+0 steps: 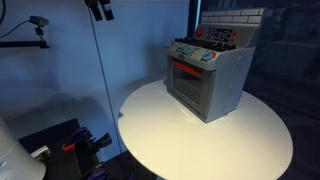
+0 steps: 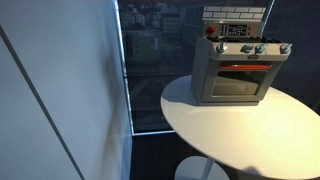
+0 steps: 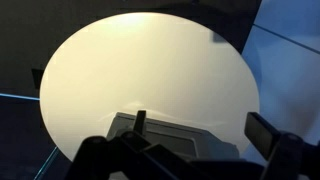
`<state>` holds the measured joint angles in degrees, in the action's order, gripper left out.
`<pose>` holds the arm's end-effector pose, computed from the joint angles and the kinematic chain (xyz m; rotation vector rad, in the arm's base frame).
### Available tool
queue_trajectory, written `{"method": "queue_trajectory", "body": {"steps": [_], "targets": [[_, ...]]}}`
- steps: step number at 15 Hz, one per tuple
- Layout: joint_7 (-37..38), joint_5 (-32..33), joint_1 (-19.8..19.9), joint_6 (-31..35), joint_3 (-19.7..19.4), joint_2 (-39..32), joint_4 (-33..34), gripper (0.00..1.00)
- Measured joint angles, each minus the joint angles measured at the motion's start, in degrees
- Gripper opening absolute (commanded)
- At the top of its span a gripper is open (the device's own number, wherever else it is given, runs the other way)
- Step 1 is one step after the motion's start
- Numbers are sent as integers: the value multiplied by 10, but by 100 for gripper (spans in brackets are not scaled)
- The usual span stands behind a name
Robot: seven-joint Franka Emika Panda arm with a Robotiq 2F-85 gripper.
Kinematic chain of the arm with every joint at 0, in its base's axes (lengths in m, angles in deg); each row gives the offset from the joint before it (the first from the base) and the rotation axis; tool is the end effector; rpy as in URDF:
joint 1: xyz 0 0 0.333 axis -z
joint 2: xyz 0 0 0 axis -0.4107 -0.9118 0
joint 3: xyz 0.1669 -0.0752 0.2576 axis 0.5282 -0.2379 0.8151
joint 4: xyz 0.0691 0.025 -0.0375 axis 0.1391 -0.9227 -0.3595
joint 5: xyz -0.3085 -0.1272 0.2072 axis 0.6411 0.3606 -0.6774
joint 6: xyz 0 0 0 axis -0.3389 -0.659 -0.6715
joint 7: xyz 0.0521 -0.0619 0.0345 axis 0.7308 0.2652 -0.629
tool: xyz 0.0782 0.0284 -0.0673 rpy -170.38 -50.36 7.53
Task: Turn the second blue knob from the right to the left
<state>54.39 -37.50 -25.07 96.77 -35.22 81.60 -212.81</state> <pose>0.3234 0.0278 0.5774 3.1122 0.0146 0.2931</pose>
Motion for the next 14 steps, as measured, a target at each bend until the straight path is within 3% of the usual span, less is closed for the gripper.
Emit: {"method": "queue_trajectory", "body": {"steps": [14], "targets": [[5,0,1,18,-4,-14,10,100]]}}
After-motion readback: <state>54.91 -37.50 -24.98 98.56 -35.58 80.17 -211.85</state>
